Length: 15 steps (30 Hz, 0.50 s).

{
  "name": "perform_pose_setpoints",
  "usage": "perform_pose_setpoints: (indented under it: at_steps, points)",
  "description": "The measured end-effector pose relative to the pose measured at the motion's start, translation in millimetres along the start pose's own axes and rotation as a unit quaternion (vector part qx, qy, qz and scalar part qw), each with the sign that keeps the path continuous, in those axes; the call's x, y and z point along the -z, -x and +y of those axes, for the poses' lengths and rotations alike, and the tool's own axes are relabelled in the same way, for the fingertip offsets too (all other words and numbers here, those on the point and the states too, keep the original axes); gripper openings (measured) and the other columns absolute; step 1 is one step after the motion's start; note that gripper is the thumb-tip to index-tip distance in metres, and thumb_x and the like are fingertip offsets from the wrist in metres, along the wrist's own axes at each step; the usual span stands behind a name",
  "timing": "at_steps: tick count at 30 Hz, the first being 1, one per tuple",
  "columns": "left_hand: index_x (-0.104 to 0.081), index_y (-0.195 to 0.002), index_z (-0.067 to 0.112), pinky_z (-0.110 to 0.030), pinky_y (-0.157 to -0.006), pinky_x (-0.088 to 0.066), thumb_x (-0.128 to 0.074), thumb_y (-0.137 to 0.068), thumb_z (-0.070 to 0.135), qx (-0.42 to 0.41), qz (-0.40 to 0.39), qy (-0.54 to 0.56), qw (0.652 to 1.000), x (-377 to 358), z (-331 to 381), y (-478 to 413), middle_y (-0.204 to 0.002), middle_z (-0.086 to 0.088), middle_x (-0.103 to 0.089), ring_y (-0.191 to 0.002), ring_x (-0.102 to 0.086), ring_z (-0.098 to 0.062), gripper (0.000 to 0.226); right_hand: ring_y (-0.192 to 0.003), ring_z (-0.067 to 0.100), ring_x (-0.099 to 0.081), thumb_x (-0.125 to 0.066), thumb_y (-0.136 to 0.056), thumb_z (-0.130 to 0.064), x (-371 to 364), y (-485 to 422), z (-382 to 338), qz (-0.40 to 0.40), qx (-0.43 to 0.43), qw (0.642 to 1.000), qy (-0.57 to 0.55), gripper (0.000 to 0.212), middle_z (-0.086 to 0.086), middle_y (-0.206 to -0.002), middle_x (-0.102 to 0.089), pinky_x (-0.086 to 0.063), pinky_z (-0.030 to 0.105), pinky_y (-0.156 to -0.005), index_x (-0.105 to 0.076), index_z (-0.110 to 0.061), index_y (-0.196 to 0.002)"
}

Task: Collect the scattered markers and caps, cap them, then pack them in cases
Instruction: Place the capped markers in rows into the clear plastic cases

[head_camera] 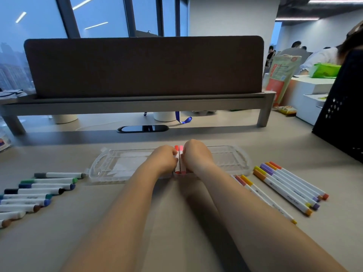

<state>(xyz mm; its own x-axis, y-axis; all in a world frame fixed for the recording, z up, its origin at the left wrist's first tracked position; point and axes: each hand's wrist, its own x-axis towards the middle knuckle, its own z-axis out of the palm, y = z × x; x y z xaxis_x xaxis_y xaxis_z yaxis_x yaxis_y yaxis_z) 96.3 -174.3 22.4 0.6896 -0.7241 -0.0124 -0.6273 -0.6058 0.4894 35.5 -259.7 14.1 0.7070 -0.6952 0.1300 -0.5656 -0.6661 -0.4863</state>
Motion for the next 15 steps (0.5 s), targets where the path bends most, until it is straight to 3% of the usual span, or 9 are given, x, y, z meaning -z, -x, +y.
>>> perform_pose_setpoints:
  at_steps: [2,7,9,12,15]
  points:
    - [-0.053,-0.133,0.013,-0.031,-0.094,-0.043,-0.049,-0.097,0.015,0.004,0.026,-0.013,1.000,-1,2,3,-0.131,-0.008,-0.056,-0.115,-0.054,-0.024,0.036,-0.083,0.025,-0.058,-0.056,-0.092,-0.009,6,1,7,0.012,0.002,0.999,-0.041,0.017,0.008,-0.093,-0.066,-0.043,0.028,-0.069,-0.070,-0.009,-0.101]
    - [-0.064,-0.105,0.021,-0.027,-0.075,-0.046,-0.057,-0.092,0.023,-0.017,0.096,0.070,0.993,0,10,16,-0.105,-0.003,-0.064,-0.088,-0.057,-0.017,0.015,-0.087,0.019,-0.058,-0.059,-0.094,-0.024,62,26,50,0.064,0.002,0.982,-0.179,0.017,0.001,-0.094,-0.068,-0.041,0.027,-0.073,-0.071,-0.013,-0.100]
    - [-0.062,-0.093,0.020,-0.027,-0.069,-0.048,-0.060,-0.090,0.026,-0.025,0.059,0.113,0.992,-3,20,27,-0.094,-0.003,-0.064,-0.080,-0.059,-0.016,0.007,-0.085,0.018,-0.059,-0.059,-0.093,-0.024,77,42,71,0.058,-0.001,0.985,-0.163,0.017,0.001,-0.092,-0.067,-0.046,0.028,-0.073,-0.070,-0.013,-0.100]
    - [-0.061,-0.081,0.015,-0.029,-0.068,-0.053,-0.063,-0.089,0.029,-0.017,-0.033,0.166,0.985,-18,41,47,-0.080,-0.005,-0.066,-0.069,-0.061,-0.016,0.016,-0.080,0.014,-0.058,-0.061,-0.092,-0.023,89,63,103,0.046,-0.044,0.985,-0.161,0.010,0.001,-0.088,-0.066,-0.045,0.024,-0.065,-0.068,-0.017,-0.095]
    - [-0.067,-0.080,0.011,-0.034,-0.068,-0.057,-0.064,-0.087,0.035,0.003,-0.074,0.164,0.984,-36,60,60,-0.079,-0.010,-0.071,-0.064,-0.062,-0.019,0.026,-0.078,0.014,-0.058,-0.063,-0.090,-0.021,105,80,128,0.071,-0.074,0.981,-0.167,0.007,0.000,-0.086,-0.067,-0.046,0.029,-0.069,-0.070,-0.017,-0.091]
